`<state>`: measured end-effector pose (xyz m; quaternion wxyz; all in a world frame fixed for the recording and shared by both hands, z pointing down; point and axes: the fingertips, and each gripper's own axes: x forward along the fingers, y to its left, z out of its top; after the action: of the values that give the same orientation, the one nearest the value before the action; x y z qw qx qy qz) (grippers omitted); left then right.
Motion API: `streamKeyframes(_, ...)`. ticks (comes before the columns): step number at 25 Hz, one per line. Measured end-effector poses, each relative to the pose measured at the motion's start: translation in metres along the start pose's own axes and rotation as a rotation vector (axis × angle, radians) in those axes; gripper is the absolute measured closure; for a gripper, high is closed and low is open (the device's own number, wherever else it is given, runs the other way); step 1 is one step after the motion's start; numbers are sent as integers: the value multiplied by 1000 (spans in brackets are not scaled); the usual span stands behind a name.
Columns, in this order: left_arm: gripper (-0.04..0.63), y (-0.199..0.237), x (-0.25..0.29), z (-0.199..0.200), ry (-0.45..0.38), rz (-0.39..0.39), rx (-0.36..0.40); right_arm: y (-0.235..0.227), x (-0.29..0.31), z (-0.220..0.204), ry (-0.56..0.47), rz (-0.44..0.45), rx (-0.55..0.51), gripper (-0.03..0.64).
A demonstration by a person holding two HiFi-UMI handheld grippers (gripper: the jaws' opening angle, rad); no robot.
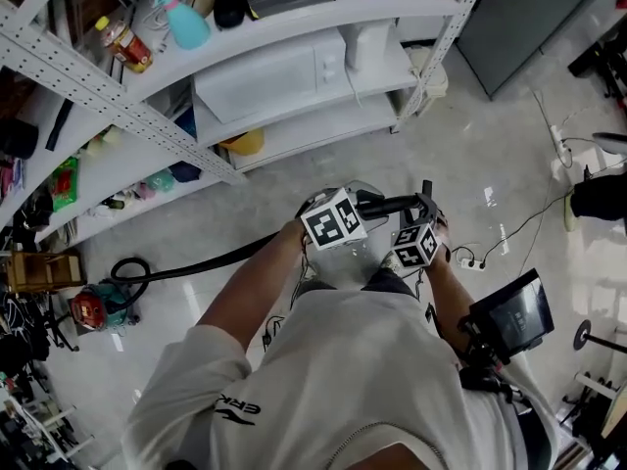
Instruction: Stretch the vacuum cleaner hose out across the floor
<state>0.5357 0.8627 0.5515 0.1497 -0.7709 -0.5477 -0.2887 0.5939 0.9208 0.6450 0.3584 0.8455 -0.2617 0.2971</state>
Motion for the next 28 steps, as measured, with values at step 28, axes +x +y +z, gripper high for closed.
streamKeyframes(28, 442, 22, 192, 147, -12, 11, -42, -199, 25, -135, -3, 32, 22, 457)
